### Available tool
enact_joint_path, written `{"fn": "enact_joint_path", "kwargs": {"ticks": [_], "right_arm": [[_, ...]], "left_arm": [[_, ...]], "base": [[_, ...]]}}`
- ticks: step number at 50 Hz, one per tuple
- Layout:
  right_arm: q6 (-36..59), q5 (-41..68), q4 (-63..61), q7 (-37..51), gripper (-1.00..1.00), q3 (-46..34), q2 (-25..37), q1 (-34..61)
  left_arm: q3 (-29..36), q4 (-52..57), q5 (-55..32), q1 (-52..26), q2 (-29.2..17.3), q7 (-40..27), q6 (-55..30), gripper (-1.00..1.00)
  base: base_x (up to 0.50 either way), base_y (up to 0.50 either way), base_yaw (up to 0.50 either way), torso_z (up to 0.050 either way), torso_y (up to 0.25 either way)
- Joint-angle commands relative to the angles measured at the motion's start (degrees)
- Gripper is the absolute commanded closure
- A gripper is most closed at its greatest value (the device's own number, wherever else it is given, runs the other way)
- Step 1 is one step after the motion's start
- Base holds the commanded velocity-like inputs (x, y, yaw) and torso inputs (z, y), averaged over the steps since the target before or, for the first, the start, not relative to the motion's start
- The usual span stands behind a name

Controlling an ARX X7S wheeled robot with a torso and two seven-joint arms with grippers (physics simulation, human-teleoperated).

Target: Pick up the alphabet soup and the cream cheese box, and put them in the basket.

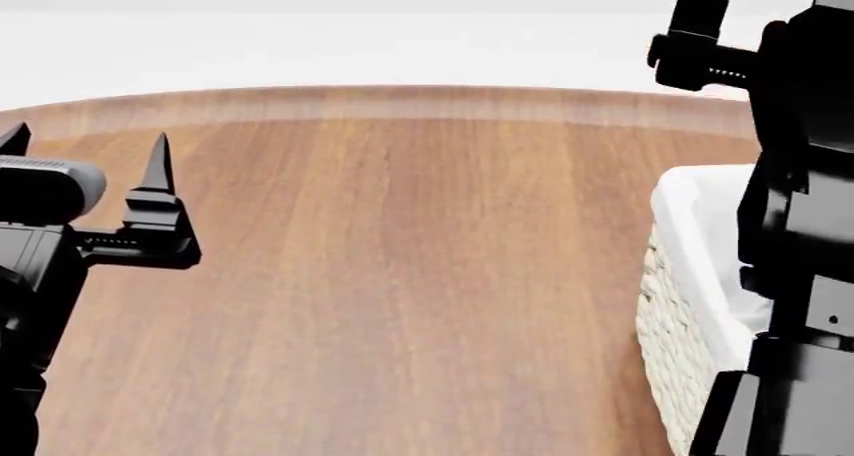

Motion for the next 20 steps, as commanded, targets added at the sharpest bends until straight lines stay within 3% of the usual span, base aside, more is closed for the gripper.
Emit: {"fn": "enact_joint_path", "kwargs": {"ticks": [1,6,10,20], "right_arm": [[7.7,1.1,-29.5,-5.7,-1.0,-4.9,-4.2,-10.8],[7.2,2.7,-38.2,-6.7,-1.0,-5.5,-5.8,-18.0],[3.4,-1.1,-46.8,-4.7,-1.0,-10.8,-5.3,-25.9],[-1.1,-4.4,-51.4,-1.6,-1.0,-14.5,-4.1,-32.9]], "left_arm": [[-0.1,0.1,0.0,0.0,0.0,-0.4,0.3,-1.0],[0.0,0.1,0.1,0.4,0.3,-0.6,1.1,-1.0],[-0.1,0.7,0.1,0.9,0.3,-0.8,1.5,-1.0],[-0.4,1.9,-0.1,1.4,0.7,-1.4,2.4,-1.0]], "base": [[0.0,0.0,0.0,0.0,0.0],[0.0,0.0,0.0,0.0,0.0],[0.0,0.0,0.0,0.0,0.0],[0.0,0.0,0.0,0.0,0.0]]}}
